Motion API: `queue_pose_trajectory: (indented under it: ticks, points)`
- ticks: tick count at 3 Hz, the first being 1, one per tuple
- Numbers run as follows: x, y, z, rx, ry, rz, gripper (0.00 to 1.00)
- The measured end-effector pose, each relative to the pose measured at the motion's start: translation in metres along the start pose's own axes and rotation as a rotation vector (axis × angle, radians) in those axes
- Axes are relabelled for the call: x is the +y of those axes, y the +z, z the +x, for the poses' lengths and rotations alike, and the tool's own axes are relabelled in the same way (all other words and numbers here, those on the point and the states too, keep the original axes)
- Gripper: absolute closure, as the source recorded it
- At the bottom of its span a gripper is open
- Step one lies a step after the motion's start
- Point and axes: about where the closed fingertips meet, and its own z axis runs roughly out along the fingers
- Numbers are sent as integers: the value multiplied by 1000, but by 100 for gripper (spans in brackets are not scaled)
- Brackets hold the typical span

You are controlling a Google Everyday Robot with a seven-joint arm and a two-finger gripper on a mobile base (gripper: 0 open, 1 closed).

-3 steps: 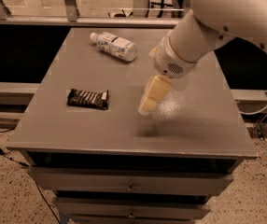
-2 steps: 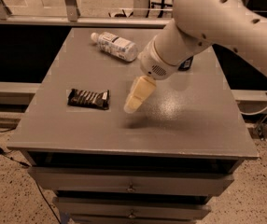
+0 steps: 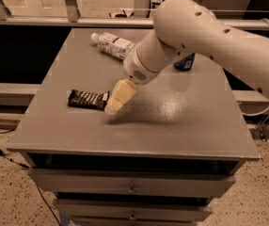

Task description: Pick rxbar chocolate

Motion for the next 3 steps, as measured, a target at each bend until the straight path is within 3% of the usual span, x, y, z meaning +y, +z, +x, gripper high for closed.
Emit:
queue_pose_trajectory:
  ticks: [1,2,3]
  points:
    - [9,14,-10,-20,5,-2,0]
    - [16,28,-11,-26,16,-2,16]
    - [19,36,-11,-33,29,0,40]
